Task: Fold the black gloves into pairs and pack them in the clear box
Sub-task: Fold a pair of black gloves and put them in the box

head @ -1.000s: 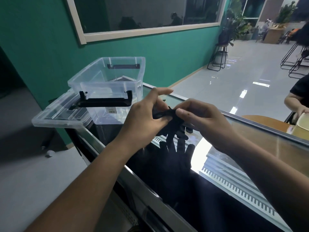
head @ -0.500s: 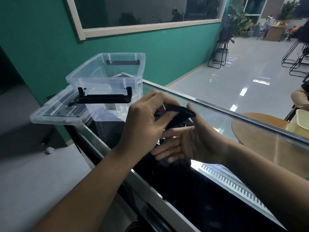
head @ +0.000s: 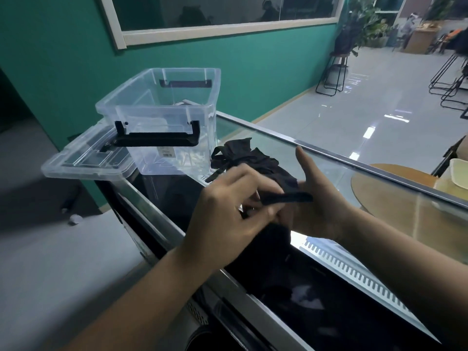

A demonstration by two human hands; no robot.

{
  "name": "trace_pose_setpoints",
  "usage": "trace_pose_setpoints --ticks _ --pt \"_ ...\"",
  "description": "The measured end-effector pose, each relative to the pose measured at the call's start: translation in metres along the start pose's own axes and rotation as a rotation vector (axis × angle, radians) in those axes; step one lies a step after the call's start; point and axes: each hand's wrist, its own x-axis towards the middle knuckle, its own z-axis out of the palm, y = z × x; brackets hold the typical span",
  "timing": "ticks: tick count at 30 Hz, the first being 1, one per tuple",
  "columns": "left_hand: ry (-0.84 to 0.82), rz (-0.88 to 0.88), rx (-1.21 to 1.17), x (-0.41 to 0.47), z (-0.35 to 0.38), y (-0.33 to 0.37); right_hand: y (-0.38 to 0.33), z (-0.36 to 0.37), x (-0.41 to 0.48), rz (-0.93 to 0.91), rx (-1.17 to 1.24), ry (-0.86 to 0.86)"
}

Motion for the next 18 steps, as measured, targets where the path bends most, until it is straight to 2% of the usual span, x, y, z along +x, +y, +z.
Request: trace_pose_setpoints --ticks 3,11,18 --pt "-0.076 0.013 0.029 -0.022 0.01 -0.006 0.001 -0.005 -0.001 -0.005 0.012 0.112" --pt "-0.22 -0.077 0.106 -0.064 0.023 -0.012 0.002 -0.026 0.003 0.088 -0.031 0.101" --pt "-0.301 -0.033 0.176 -0.083 0.02 -0.011 0.005 -0.034 0.008 0.107 -0.121 0.143"
